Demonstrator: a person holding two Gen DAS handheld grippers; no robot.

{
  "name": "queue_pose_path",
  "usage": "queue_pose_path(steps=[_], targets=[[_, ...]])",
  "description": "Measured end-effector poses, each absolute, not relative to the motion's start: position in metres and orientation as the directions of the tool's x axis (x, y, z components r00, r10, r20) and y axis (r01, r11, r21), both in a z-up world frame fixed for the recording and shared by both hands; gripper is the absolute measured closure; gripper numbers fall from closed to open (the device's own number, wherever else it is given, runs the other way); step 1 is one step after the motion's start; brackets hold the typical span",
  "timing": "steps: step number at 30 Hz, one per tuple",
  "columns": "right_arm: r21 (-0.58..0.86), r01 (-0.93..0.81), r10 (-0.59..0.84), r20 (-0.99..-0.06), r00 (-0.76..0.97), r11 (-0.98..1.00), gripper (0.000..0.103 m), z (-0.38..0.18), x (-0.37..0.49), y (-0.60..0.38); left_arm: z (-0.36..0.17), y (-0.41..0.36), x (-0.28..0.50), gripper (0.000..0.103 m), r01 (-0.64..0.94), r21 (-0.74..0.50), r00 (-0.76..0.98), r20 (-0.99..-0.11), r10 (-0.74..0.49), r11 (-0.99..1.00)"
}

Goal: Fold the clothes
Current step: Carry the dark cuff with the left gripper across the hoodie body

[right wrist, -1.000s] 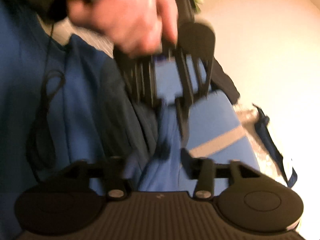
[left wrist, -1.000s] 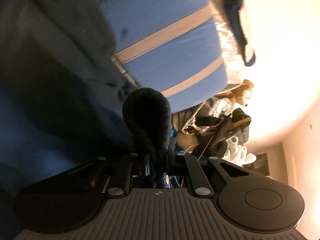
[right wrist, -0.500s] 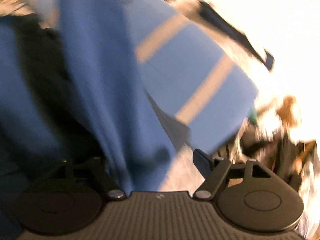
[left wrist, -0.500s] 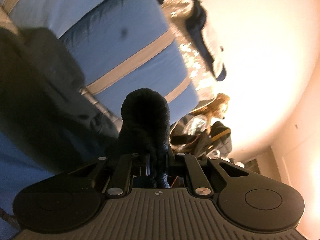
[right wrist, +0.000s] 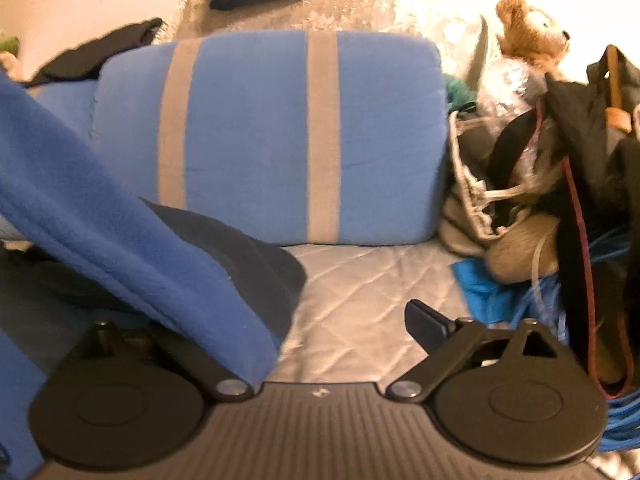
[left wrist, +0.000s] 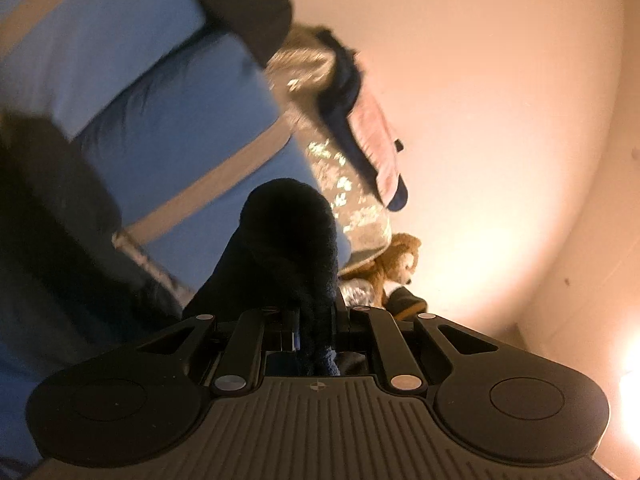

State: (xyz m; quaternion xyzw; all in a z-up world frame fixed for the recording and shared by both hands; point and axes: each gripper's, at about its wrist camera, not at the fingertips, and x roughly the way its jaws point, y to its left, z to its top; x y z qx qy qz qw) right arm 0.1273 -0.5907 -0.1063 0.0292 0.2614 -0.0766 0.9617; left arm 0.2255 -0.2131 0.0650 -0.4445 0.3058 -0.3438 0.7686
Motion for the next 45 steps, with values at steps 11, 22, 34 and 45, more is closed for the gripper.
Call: queue_pose_path(steps=[11, 22, 34, 45], targets=[[-0.066, -0.09, 0.039, -0.553, 0.832, 0.994, 0.001, -0.144, 0.134, -0.535, 0.126, -0.226, 0.24, 0.091, 0.306, -0.863, 0.649, -0.12, -0.751, 0.402], [-0.161, -0.068, -0.039, -0.58, 0.814, 0.985, 0.0, -0.159, 0.166, -0.533, 0.139, -0.21, 0.249, 0.091, 0.314, -0.849, 0.679, -0.113, -0.725, 0.426], [-0.107, -0.119, 0.03, -0.605, 0.796, 0.987, 0.0, -0.138, 0.156, -0.603, 0.12, -0.167, 0.255, 0.091, 0.241, -0.835, 0.699, -0.204, -0.685, 0.494], [-0.14, -0.197, 0.072, -0.613, 0.787, 0.97, 0.0, -0.149, 0.158, -0.561, 0.107, -0.139, 0.255, 0.091, 0.196, -0.842, 0.667, -0.262, -0.698, 0.503]])
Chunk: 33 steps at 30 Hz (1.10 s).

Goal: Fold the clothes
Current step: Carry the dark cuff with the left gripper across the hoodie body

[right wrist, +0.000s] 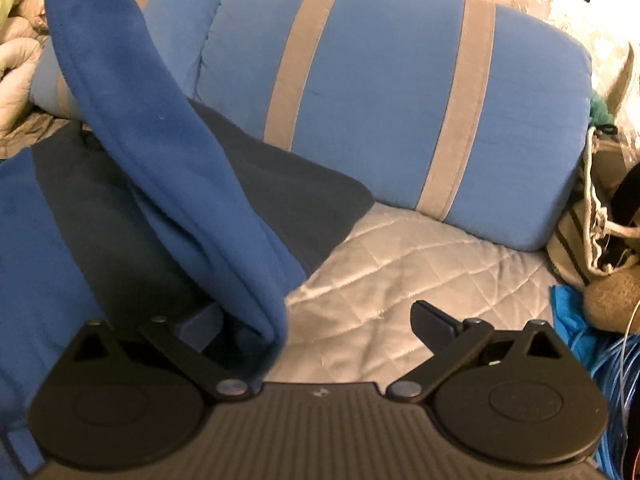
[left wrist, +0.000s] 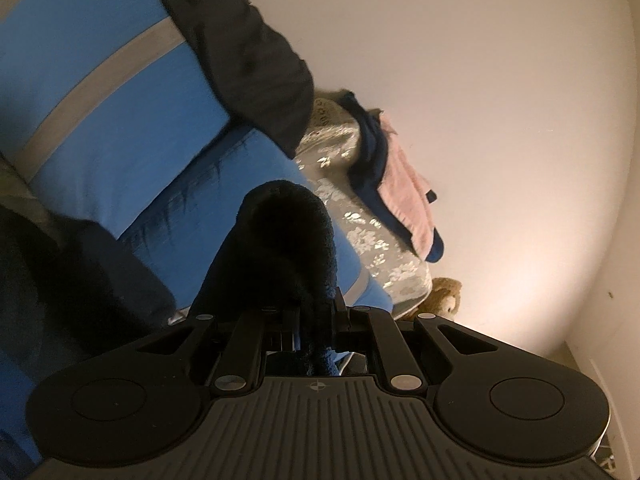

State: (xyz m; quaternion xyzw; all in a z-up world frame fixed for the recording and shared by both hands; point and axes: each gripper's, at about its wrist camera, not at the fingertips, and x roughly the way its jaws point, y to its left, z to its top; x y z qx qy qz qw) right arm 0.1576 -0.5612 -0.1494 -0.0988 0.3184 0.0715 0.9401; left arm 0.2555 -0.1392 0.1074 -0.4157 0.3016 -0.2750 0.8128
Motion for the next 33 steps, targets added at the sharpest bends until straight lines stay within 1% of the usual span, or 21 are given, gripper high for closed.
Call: queue_pose_path(steps=[2, 4, 5, 7, 8, 9, 10, 11, 13, 14, 18, 21, 26, 30, 32, 33], targets=[[-0.17, -0.18, 0.04, -0.611, 0.791, 0.969, 0.004, -0.151, 0.16, -0.559, 0.106, -0.131, 0.253, 0.091, 0.202, -0.83, 0.655, -0.281, -0.701, 0.521], [-0.199, -0.168, 0.013, -0.607, 0.795, 0.965, 0.014, -0.152, 0.161, -0.558, 0.103, -0.119, 0.25, 0.091, 0.207, -0.813, 0.647, -0.304, -0.699, 0.545], [-0.21, -0.167, 0.007, -0.604, 0.797, 0.963, 0.017, -0.152, 0.161, -0.559, 0.101, -0.113, 0.249, 0.091, 0.21, -0.804, 0.644, -0.315, -0.697, 0.557], [-0.231, -0.165, -0.003, -0.591, 0.807, 0.959, 0.026, -0.152, 0.16, -0.562, 0.096, -0.101, 0.246, 0.091, 0.212, -0.787, 0.637, -0.338, -0.692, 0.579], [-0.238, -0.169, -0.002, -0.586, 0.81, 0.956, 0.029, -0.151, 0.159, -0.562, 0.091, -0.094, 0.244, 0.091, 0.209, -0.782, 0.634, -0.349, -0.69, 0.588], [-0.242, -0.176, 0.003, -0.581, 0.814, 0.954, 0.034, -0.151, 0.158, -0.562, 0.086, -0.088, 0.243, 0.091, 0.206, -0.776, 0.631, -0.36, -0.687, 0.596], [-0.246, -0.186, 0.011, -0.575, 0.818, 0.951, 0.042, -0.151, 0.156, -0.562, 0.081, -0.082, 0.241, 0.091, 0.204, -0.768, 0.626, -0.375, -0.684, 0.607], [-0.255, -0.2, 0.02, -0.569, 0.822, 0.946, 0.046, -0.151, 0.154, -0.56, 0.076, -0.077, 0.238, 0.091, 0.203, -0.757, 0.62, -0.392, -0.68, 0.621], [-0.278, -0.227, 0.033, -0.564, 0.825, 0.933, 0.061, -0.152, 0.15, -0.554, 0.064, -0.068, 0.233, 0.091, 0.208, -0.729, 0.606, -0.428, -0.671, 0.653], [-0.287, -0.239, 0.038, -0.564, 0.825, 0.928, 0.063, -0.154, 0.148, -0.551, 0.058, -0.065, 0.23, 0.091, 0.208, -0.711, 0.598, -0.451, -0.663, 0.671], [-0.299, -0.254, 0.047, -0.558, 0.828, 0.92, 0.076, -0.155, 0.141, -0.544, 0.032, -0.049, 0.22, 0.091, 0.21, -0.666, 0.567, -0.513, -0.644, 0.716], [-0.261, -0.25, 0.063, -0.563, 0.824, 0.932, 0.078, -0.151, 0.14, -0.546, 0.004, -0.036, 0.214, 0.091, 0.221, -0.639, 0.54, -0.549, -0.638, 0.737], [-0.213, -0.249, 0.086, -0.571, 0.816, 0.945, 0.078, -0.145, 0.139, -0.546, -0.053, -0.021, 0.203, 0.09, 0.165, -0.633, 0.497, -0.609, -0.618, 0.757], [-0.244, -0.261, 0.078, -0.574, 0.815, 0.934, 0.077, -0.143, 0.138, -0.539, -0.09, -0.016, 0.193, 0.09, 0.146, -0.624, 0.456, -0.646, -0.612, 0.768], [-0.263, -0.263, 0.067, -0.576, 0.815, 0.928, 0.076, -0.143, 0.138, -0.535, -0.104, -0.015, 0.189, 0.09, 0.148, -0.619, 0.431, -0.662, -0.614, 0.771], [-0.28, -0.261, 0.056, -0.575, 0.816, 0.924, 0.073, -0.143, 0.138, -0.533, -0.11, -0.016, 0.187, 0.09, 0.148, -0.618, 0.419, -0.668, -0.615, 0.772]])
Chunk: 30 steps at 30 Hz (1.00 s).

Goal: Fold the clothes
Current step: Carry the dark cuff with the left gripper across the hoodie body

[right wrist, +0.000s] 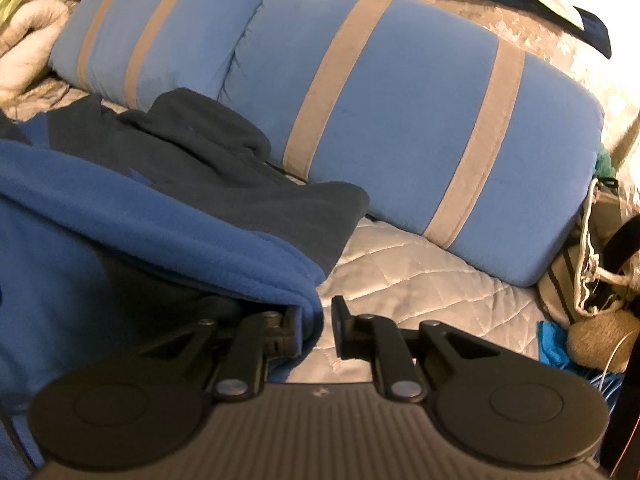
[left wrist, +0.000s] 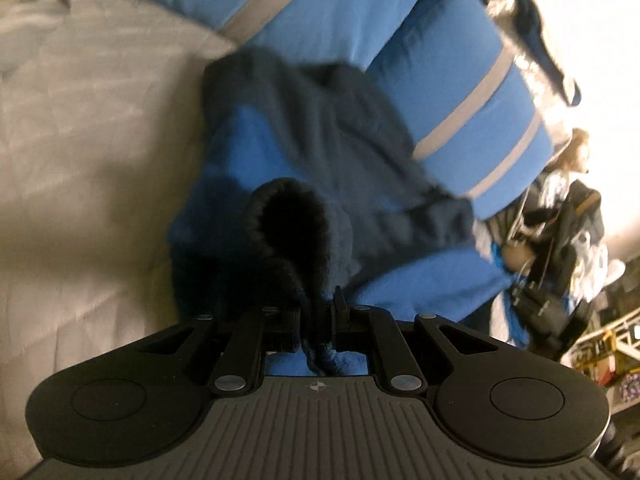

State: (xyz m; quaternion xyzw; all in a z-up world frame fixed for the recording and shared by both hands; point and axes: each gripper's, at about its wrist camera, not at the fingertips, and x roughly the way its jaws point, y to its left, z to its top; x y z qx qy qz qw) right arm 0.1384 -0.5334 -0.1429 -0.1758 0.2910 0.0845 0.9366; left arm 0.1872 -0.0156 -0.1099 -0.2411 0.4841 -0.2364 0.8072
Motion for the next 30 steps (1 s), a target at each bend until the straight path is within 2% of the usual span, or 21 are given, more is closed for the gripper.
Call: queue_pose_path(steps=[1, 6, 10, 11, 13, 16, 19, 21, 27, 30], targets=[[-0.302, -0.255, 0.04, -0.57, 0.82, 0.919, 0.069, -0.143, 0.139, -0.531, -0.115, -0.016, 0.186, 0.09, 0.144, -0.622, 0.41, -0.671, -0.618, 0.77], [-0.353, -0.221, -0.028, -0.581, 0.813, 0.909, 0.064, -0.144, 0.15, -0.523, -0.138, -0.01, 0.179, 0.089, 0.09, -0.672, 0.389, -0.656, -0.647, 0.735], [-0.364, -0.2, -0.074, -0.617, 0.784, 0.91, 0.045, -0.153, 0.161, -0.523, -0.142, -0.003, 0.174, 0.09, 0.057, -0.698, 0.4, -0.639, -0.657, 0.714], [-0.356, -0.196, -0.075, -0.622, 0.78, 0.914, 0.043, -0.154, 0.162, -0.525, -0.142, -0.003, 0.173, 0.09, 0.053, -0.698, 0.4, -0.641, -0.655, 0.714], [-0.343, -0.173, -0.088, -0.627, 0.774, 0.923, 0.027, -0.155, 0.165, -0.53, -0.142, -0.003, 0.173, 0.09, 0.049, -0.696, 0.4, -0.644, -0.652, 0.717], [-0.315, -0.155, -0.09, -0.643, 0.76, 0.936, 0.019, -0.154, 0.166, -0.538, -0.142, -0.004, 0.174, 0.087, 0.049, -0.692, 0.395, -0.648, -0.651, 0.72], [-0.284, -0.178, -0.06, -0.665, 0.744, 0.942, 0.015, -0.154, 0.162, -0.542, -0.139, -0.005, 0.175, 0.08, 0.067, -0.69, 0.389, -0.647, -0.655, 0.721], [-0.283, -0.199, -0.044, -0.668, 0.743, 0.938, 0.01, -0.154, 0.156, -0.544, -0.134, -0.005, 0.173, 0.071, 0.076, -0.685, 0.392, -0.647, -0.654, 0.724], [-0.424, -0.259, -0.089, -0.645, 0.759, 0.868, 0.005, -0.159, 0.139, -0.535, -0.104, -0.006, 0.154, 0.049, 0.123, -0.607, 0.415, -0.687, -0.597, 0.785], [-0.443, -0.282, -0.07, -0.628, 0.775, 0.851, 0.005, -0.153, 0.127, -0.532, -0.085, -0.004, 0.14, 0.045, 0.163, -0.62, 0.434, -0.654, -0.62, 0.768]])
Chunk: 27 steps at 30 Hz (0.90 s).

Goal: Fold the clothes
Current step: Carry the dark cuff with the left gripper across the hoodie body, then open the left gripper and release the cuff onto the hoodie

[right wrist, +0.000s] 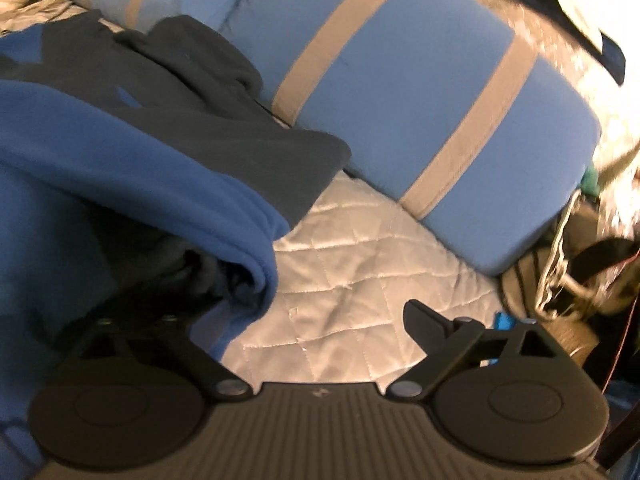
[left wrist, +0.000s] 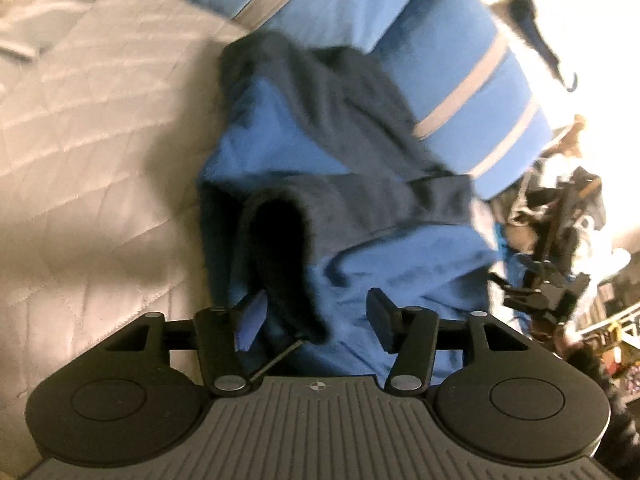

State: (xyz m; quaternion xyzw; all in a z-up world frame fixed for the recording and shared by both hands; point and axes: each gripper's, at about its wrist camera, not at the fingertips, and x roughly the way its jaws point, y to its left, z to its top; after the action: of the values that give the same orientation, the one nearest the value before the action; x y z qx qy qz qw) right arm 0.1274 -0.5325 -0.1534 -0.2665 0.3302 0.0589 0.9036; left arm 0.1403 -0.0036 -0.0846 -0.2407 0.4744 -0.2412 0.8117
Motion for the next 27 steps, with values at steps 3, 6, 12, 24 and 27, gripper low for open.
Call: queue_pose_path(steps=[3, 6, 12, 24, 27], targets=[[-0.36, -0.287, -0.002, -0.627, 0.779, 0.888, 0.005, -0.141, 0.122, -0.536, -0.062, -0.003, 0.128, 0.038, 0.201, -0.658, 0.464, -0.589, -0.662, 0.726], [-0.278, -0.289, 0.059, -0.62, 0.782, 0.916, 0.001, -0.132, 0.12, -0.536, -0.035, -0.013, 0.118, 0.031, 0.267, -0.664, 0.499, -0.525, -0.689, 0.699], [-0.312, -0.341, 0.063, -0.649, 0.758, 0.887, 0.0, -0.156, 0.133, -0.507, 0.014, -0.057, 0.096, 0.031, 0.381, -0.642, 0.524, -0.443, -0.727, 0.665], [-0.435, -0.356, -0.045, -0.683, 0.729, 0.827, 0.0, -0.192, 0.135, -0.51, 0.14, -0.156, 0.067, 0.028, 0.582, -0.439, 0.562, -0.391, -0.729, 0.685], [-0.411, -0.344, -0.039, -0.688, 0.725, 0.844, 0.0, -0.193, 0.136, -0.516, 0.161, -0.175, 0.075, 0.028, 0.617, -0.38, 0.575, -0.38, -0.724, 0.689]])
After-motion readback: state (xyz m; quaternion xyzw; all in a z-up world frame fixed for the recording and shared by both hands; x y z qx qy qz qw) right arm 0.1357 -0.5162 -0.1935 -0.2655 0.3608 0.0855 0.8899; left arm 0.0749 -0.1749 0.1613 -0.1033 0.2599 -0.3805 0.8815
